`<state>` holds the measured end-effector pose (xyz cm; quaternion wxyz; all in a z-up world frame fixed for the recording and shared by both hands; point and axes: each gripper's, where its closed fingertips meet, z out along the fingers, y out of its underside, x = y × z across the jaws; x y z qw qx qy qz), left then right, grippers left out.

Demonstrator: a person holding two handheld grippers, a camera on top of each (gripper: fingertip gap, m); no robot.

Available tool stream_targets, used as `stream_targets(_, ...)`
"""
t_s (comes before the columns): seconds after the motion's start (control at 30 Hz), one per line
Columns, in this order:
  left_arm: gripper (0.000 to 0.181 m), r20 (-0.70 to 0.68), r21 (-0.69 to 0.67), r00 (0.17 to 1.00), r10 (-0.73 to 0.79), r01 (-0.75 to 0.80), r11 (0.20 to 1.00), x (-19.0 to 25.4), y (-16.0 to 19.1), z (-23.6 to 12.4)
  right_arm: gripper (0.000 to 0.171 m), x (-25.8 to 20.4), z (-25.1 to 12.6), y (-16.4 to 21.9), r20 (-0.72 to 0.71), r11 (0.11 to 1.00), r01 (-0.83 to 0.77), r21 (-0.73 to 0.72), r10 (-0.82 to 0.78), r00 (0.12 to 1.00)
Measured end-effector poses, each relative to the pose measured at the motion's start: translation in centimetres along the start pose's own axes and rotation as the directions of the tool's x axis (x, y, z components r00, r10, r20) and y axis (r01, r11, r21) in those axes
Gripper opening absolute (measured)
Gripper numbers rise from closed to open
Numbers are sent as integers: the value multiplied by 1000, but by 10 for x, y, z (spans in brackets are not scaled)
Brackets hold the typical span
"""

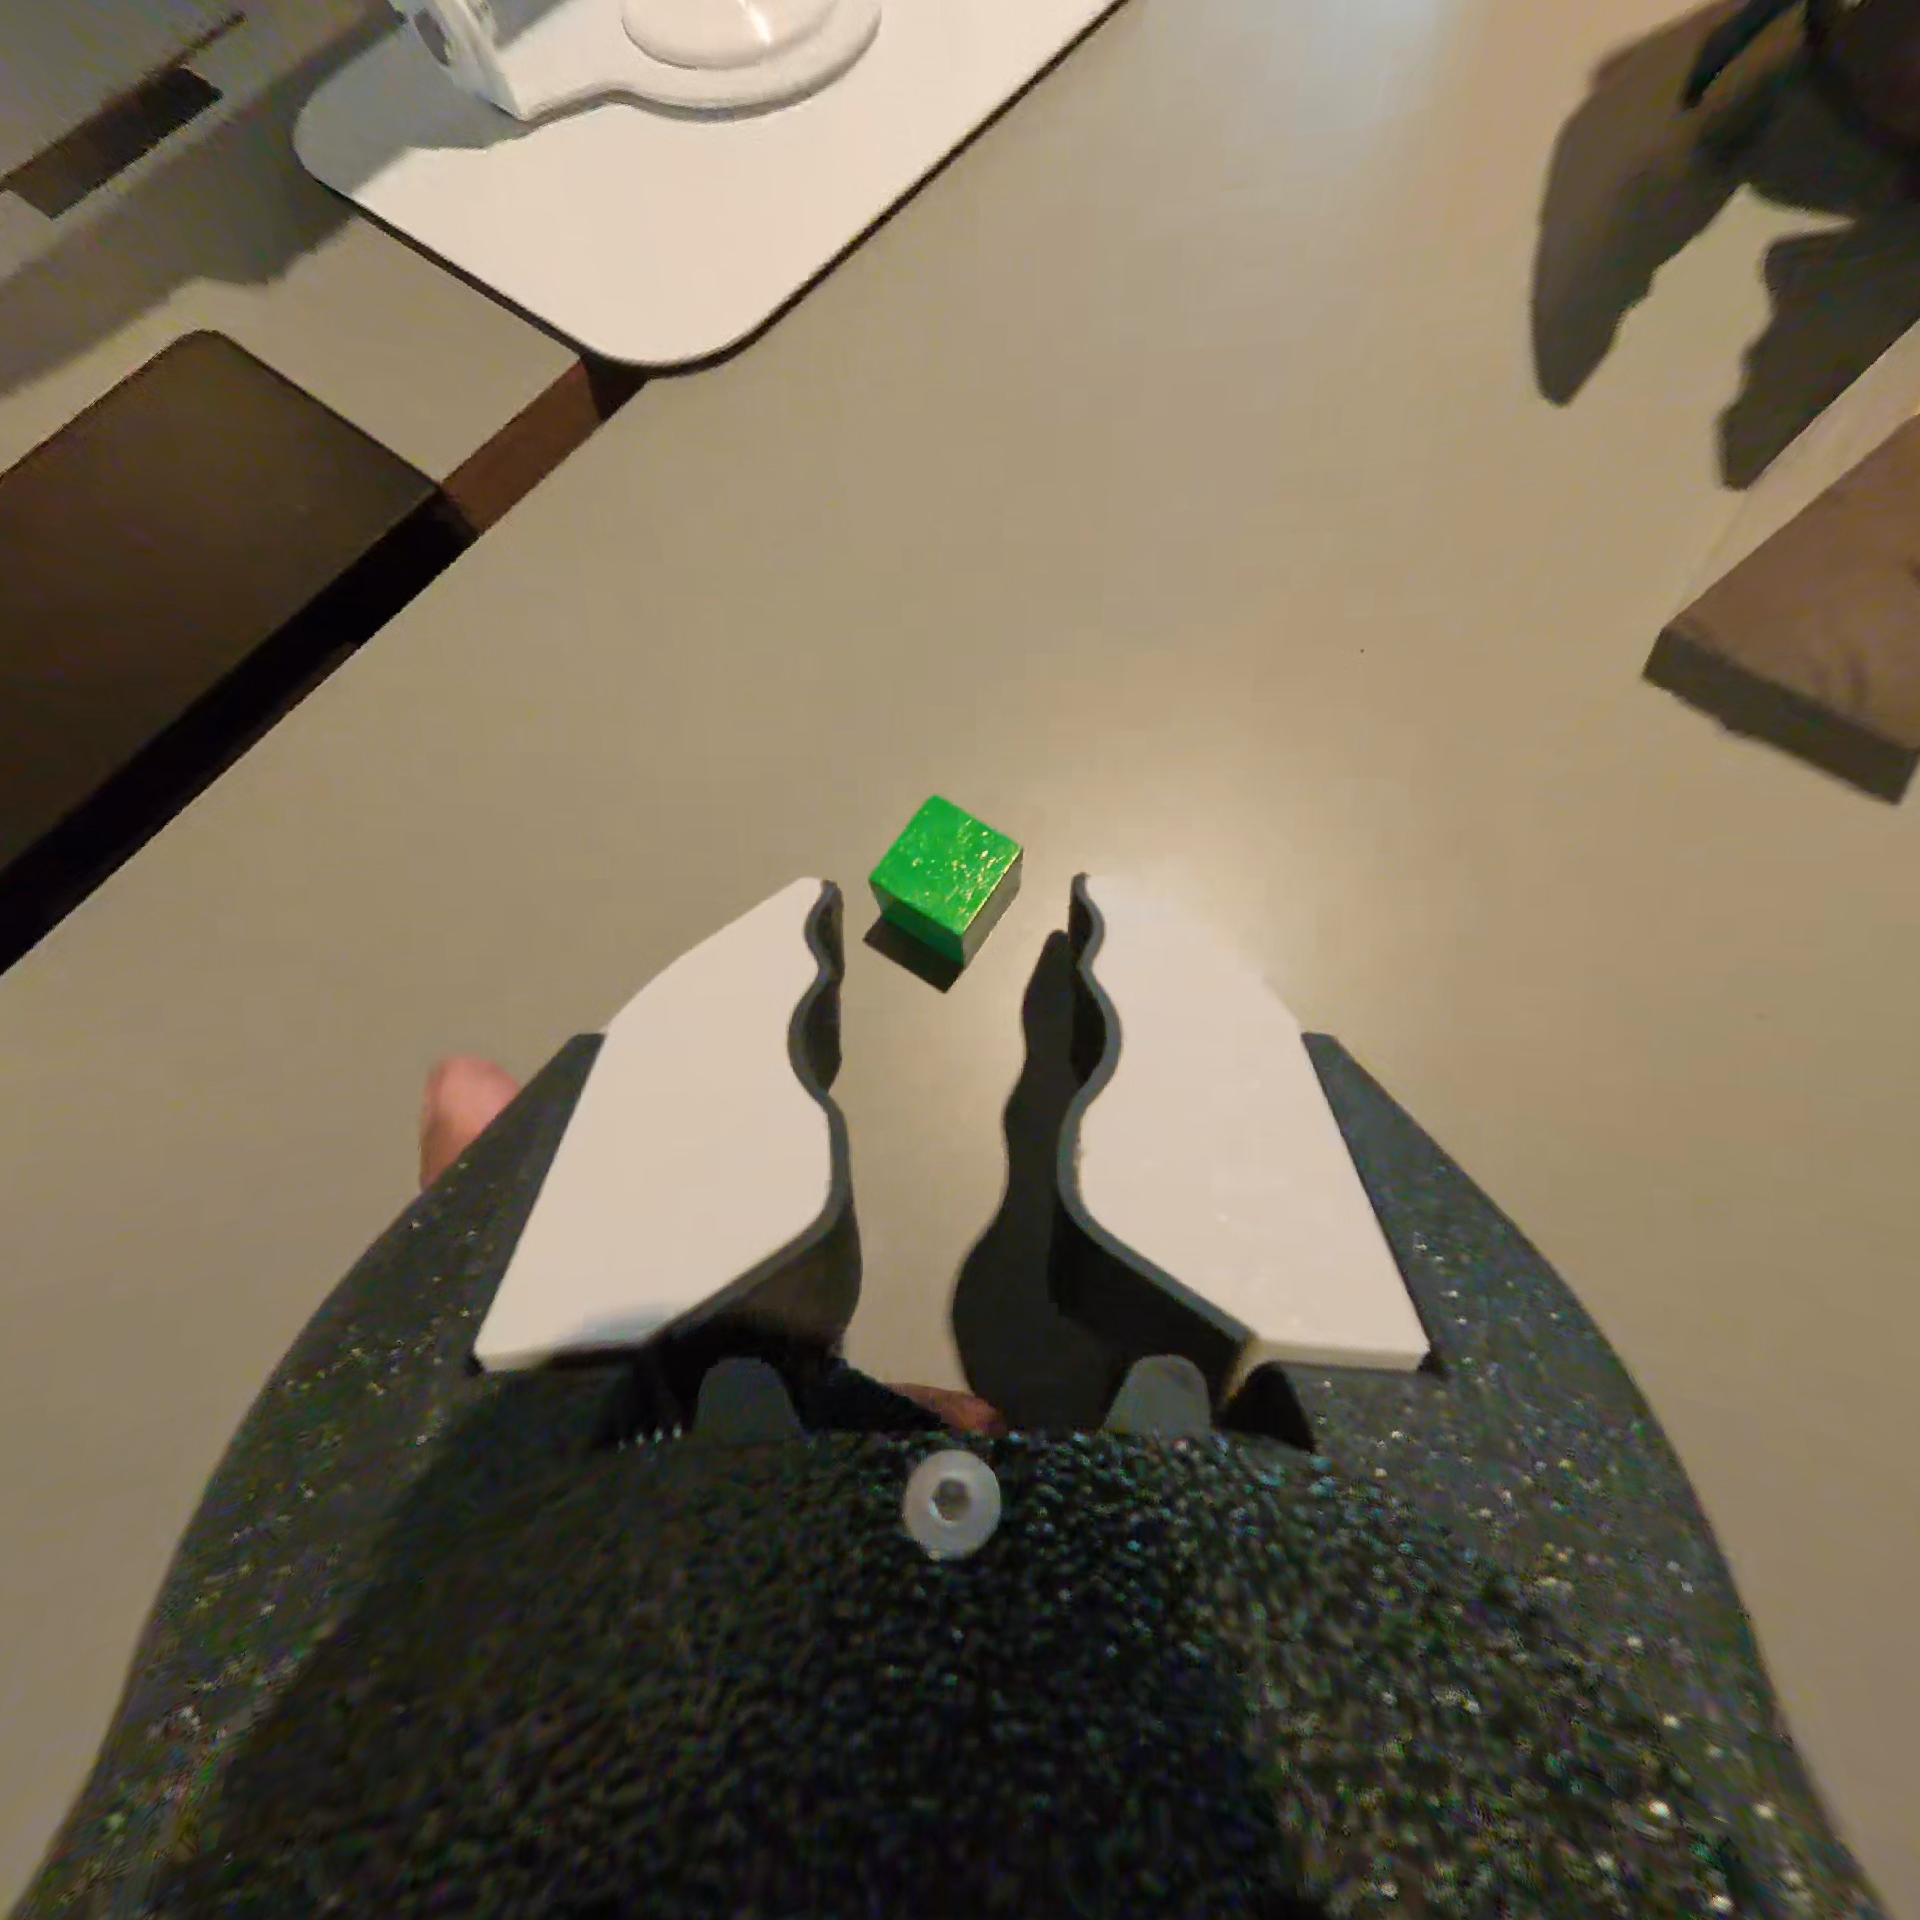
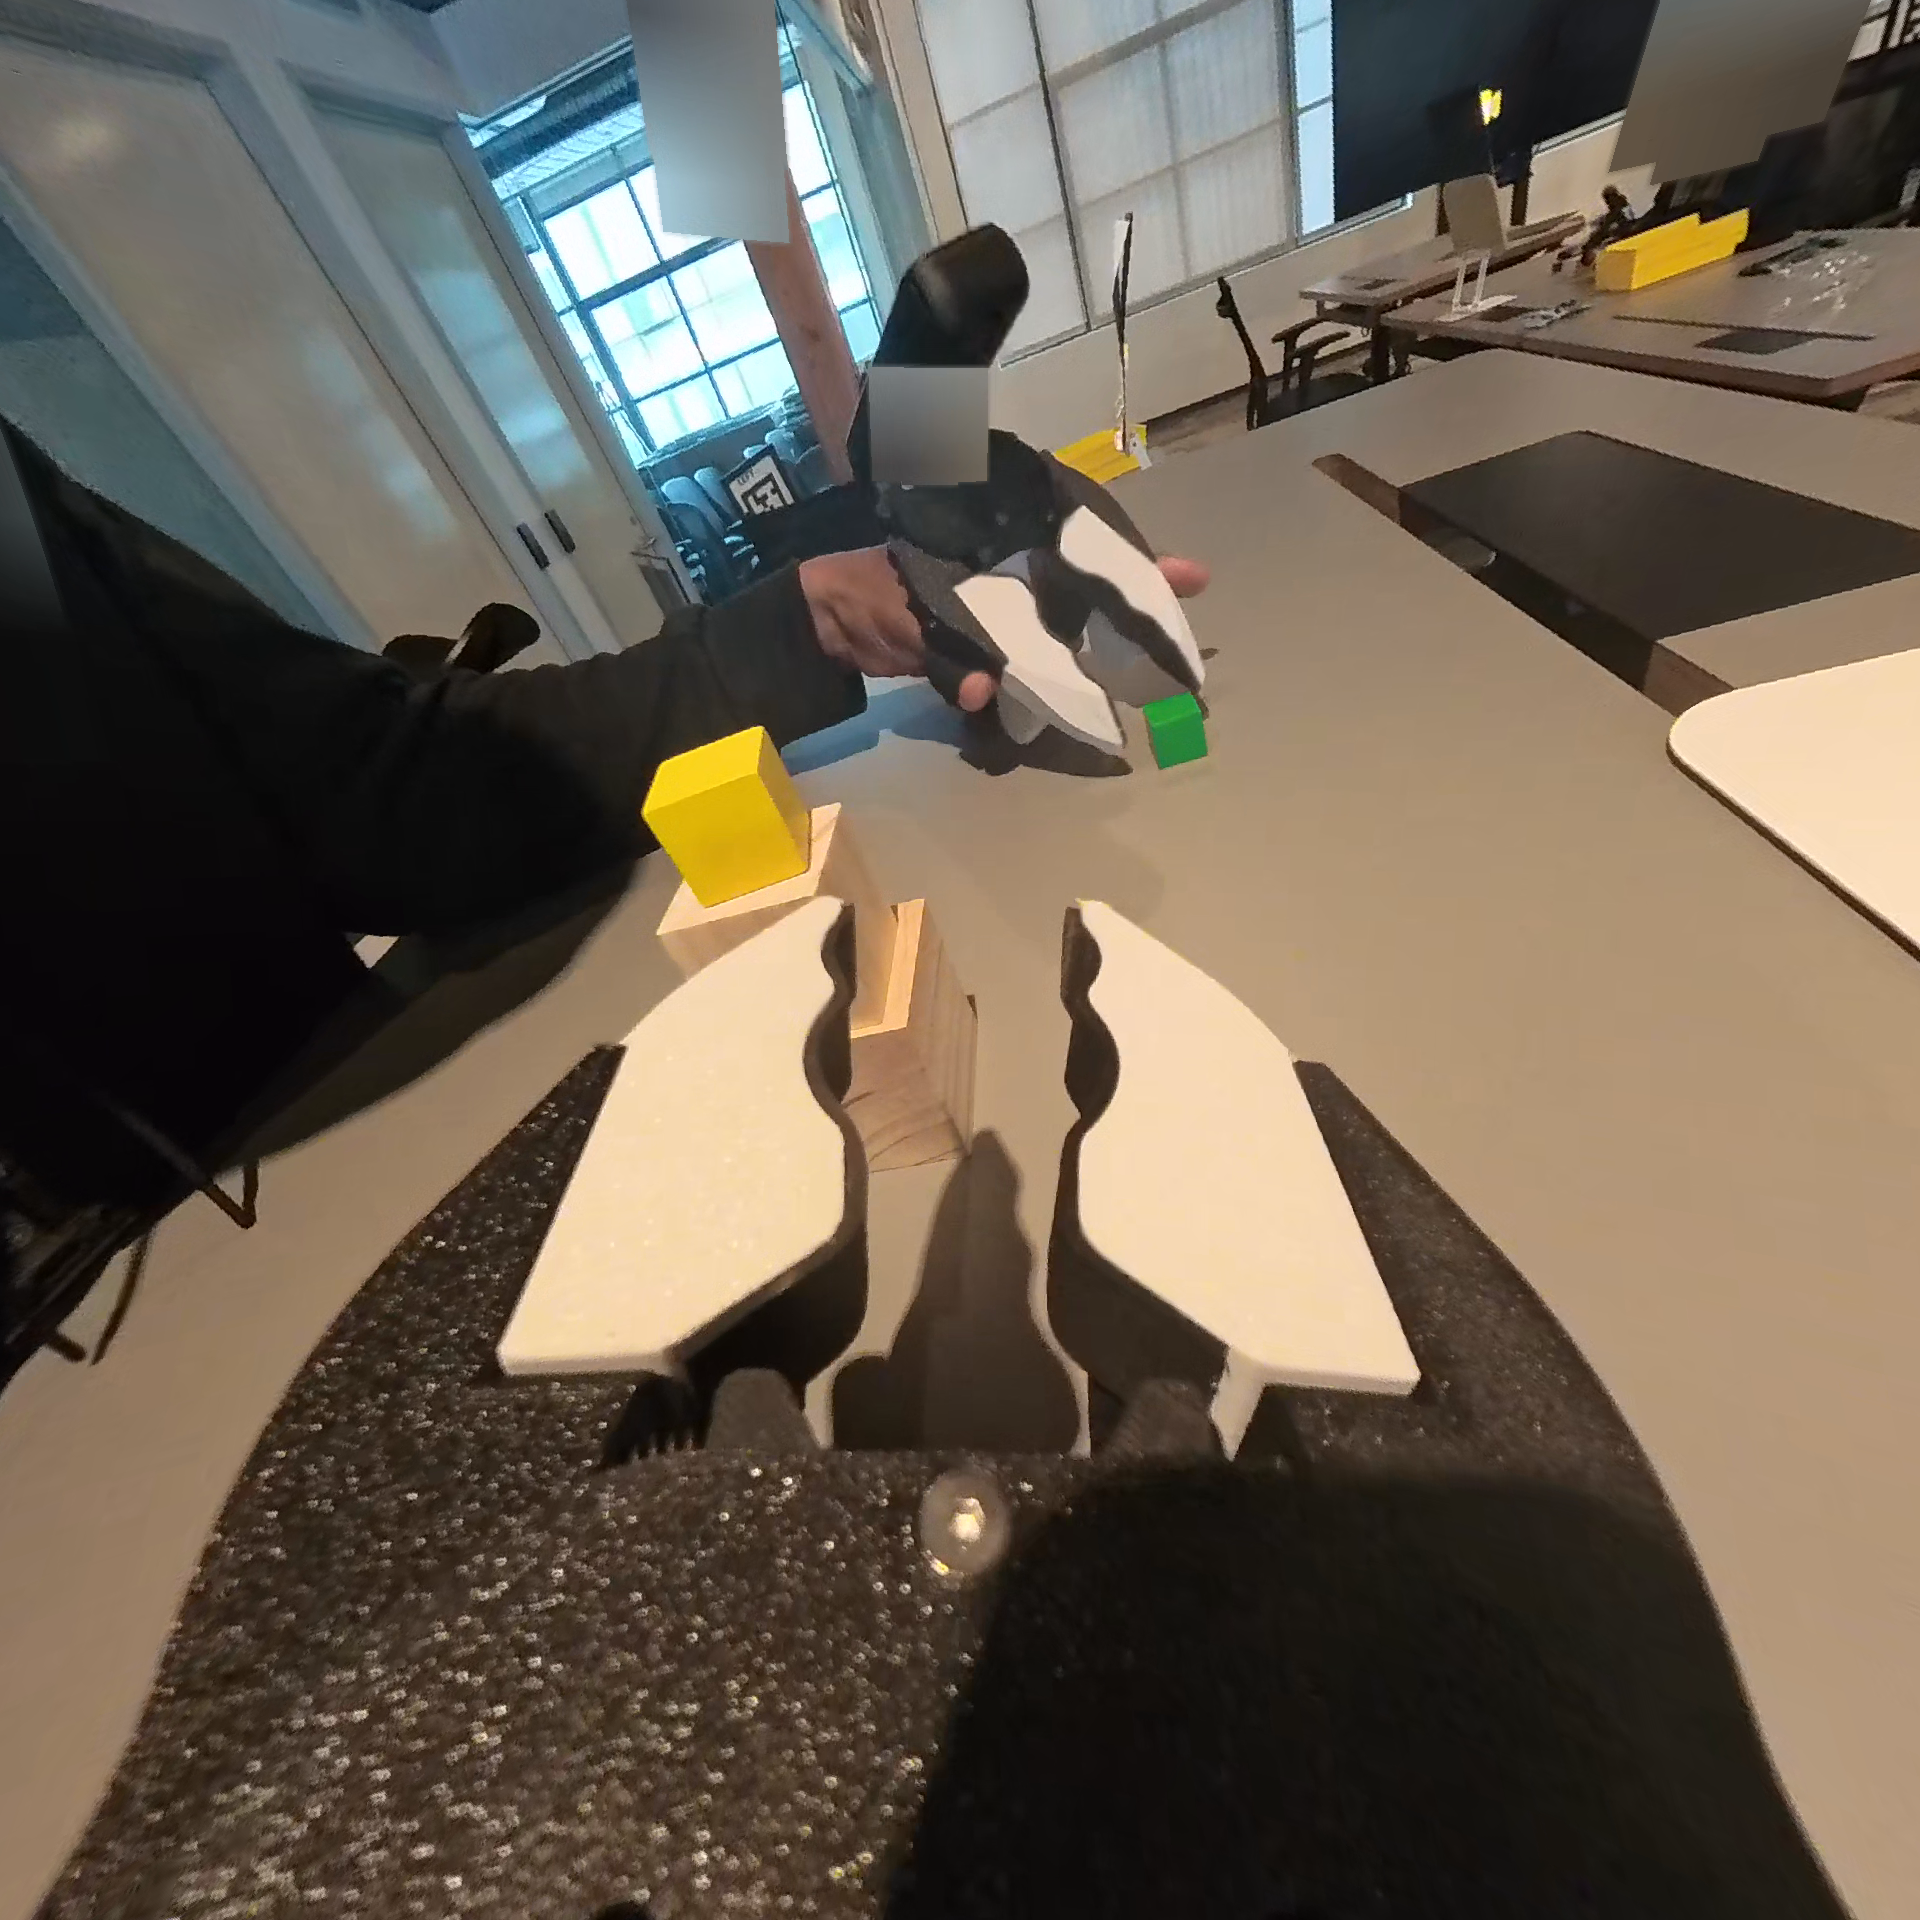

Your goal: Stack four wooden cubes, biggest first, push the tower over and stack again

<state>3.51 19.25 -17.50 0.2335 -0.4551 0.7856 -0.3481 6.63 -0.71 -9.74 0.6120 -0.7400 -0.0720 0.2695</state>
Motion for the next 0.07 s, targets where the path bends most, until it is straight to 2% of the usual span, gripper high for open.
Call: stream_targets(0.07,30,9,-28,999,36,-36,999,2,1,4,37,0,1,1,2,1000,-1,-6,1,1000)
